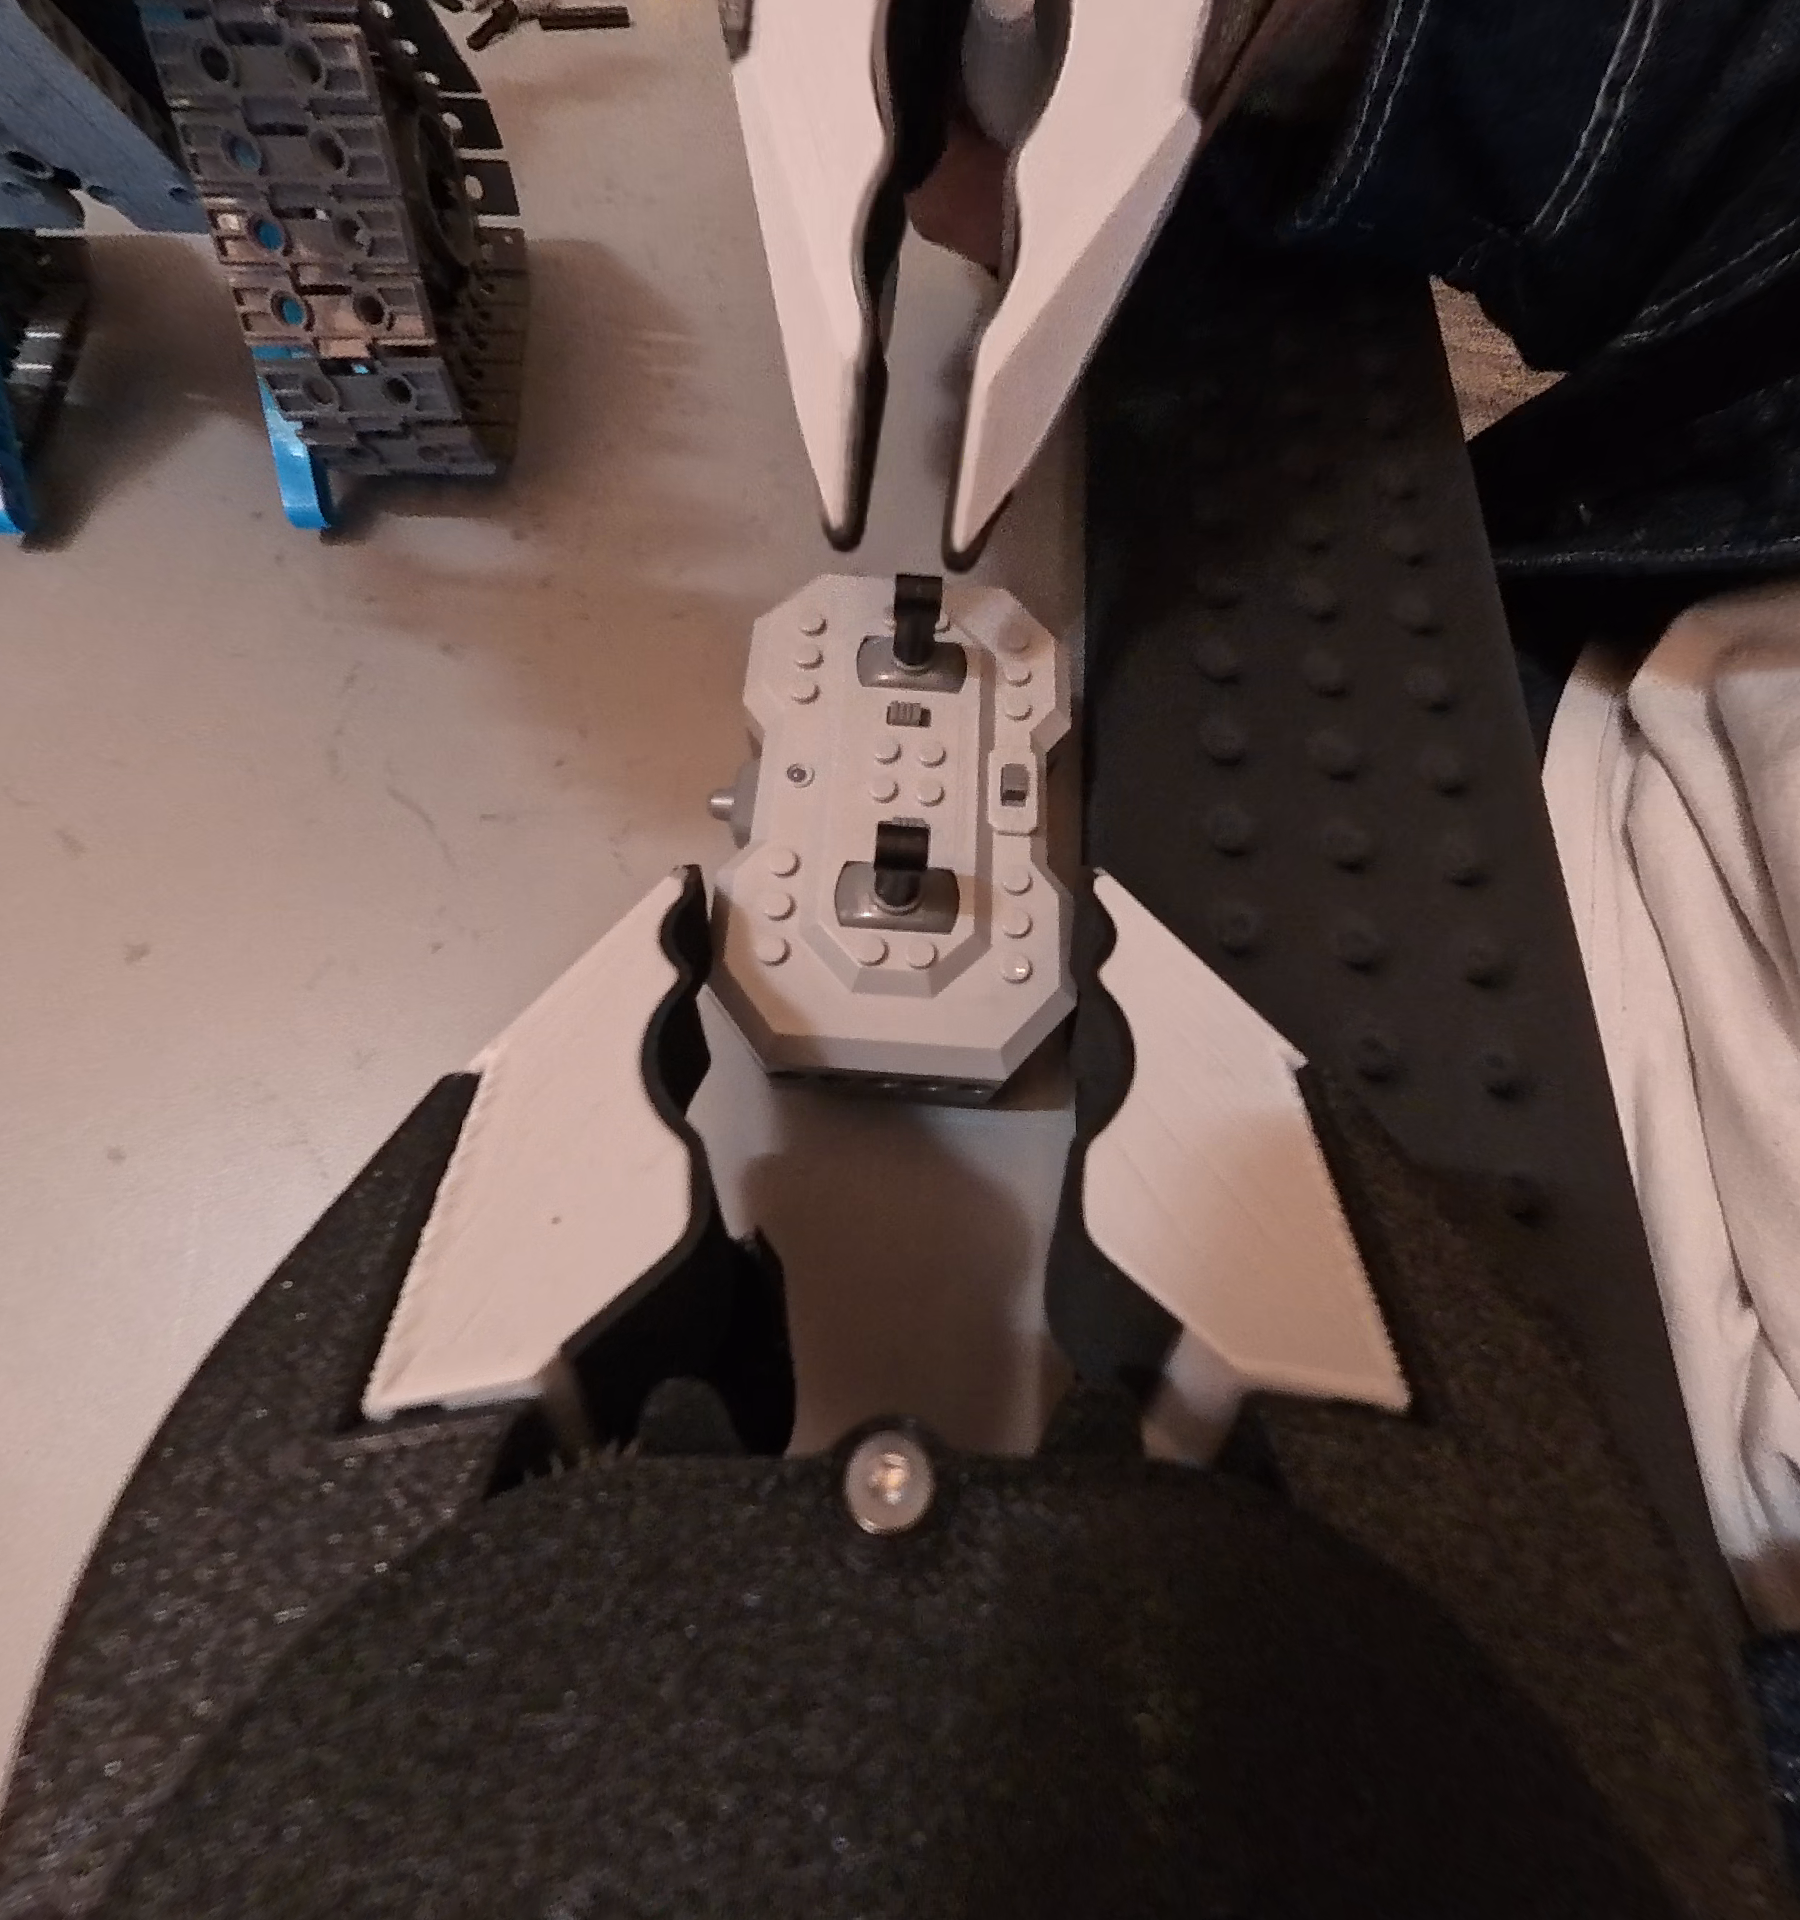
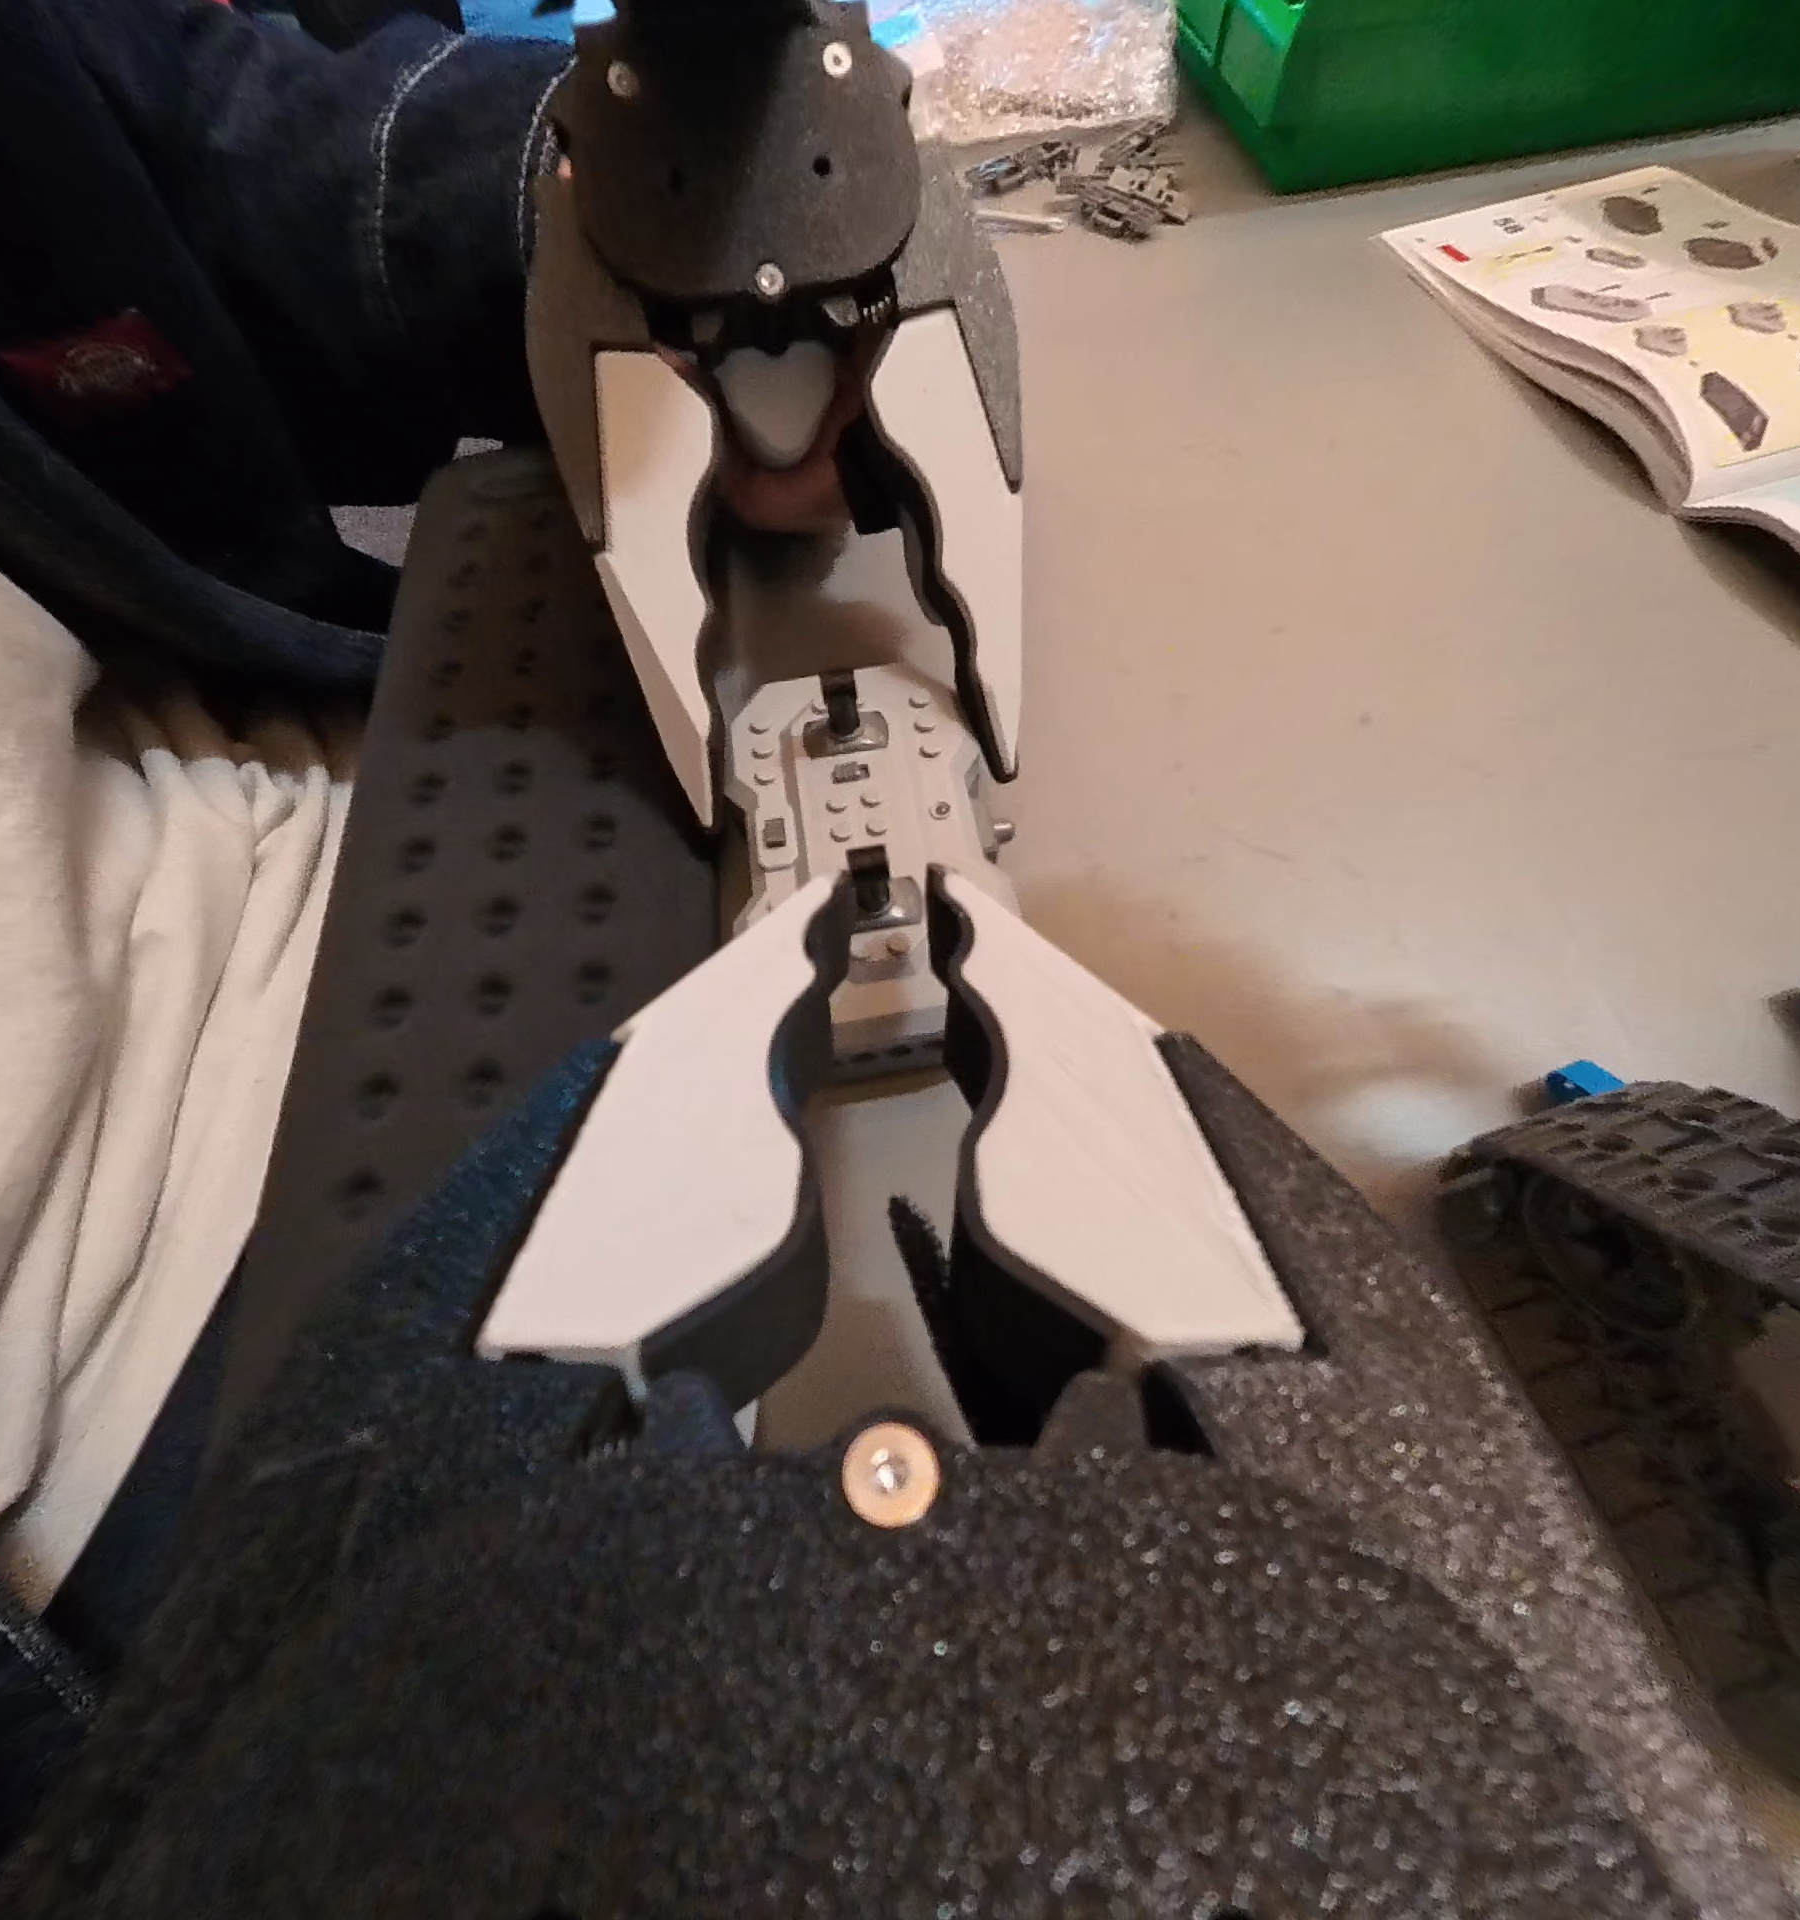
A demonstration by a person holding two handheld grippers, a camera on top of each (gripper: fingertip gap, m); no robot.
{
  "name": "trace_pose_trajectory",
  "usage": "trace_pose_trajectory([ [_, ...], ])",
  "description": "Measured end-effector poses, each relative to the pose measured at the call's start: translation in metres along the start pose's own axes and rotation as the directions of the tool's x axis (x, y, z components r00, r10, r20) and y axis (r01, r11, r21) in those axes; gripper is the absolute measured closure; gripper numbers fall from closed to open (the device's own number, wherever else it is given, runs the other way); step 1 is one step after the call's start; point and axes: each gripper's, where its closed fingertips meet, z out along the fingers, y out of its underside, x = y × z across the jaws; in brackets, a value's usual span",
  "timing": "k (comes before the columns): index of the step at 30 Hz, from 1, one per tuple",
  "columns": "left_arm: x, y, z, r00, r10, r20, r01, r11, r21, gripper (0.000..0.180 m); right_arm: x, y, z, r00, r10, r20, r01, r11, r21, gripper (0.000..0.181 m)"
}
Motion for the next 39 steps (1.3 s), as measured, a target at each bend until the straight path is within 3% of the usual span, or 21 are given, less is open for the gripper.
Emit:
trace_pose_trajectory([
  [5, 0.000, 0.000, 0.000, 1.000, 0.000, 0.001, 0.000, 1.000, 0.000, 0.111, -0.005, -0.002, 0.008, 1.000, -0.017, 0.023, 0.017, 1.000, 0.009, 0.163],
  [8, 0.000, 0.000, 0.000, 1.000, -0.001, 0.000, 0.001, 1.000, 0.000, 0.111, -0.004, 0.008, 0.016, 0.999, -0.051, 0.006, 0.051, 0.997, -0.057, 0.162],
  [13, 0.000, 0.000, 0.000, 1.000, -0.001, -0.001, 0.001, 1.000, 0.000, 0.111, -0.008, 0.005, 0.024, 0.994, -0.105, 0.017, 0.106, 0.991, -0.081, 0.167],
  [37, 0.008, 0.000, 0.001, 1.000, 0.003, -0.031, -0.003, 1.000, -0.002, 0.111, -0.017, 0.008, 0.022, 0.993, 0.004, 0.114, 0.002, 0.999, -0.054, 0.173],
  [39, 0.007, -0.001, 0.001, 0.999, -0.010, -0.032, 0.010, 1.000, 0.001, 0.111, -0.010, 0.005, 0.019, 0.999, 0.007, 0.050, -0.006, 1.000, -0.023, 0.157],
])
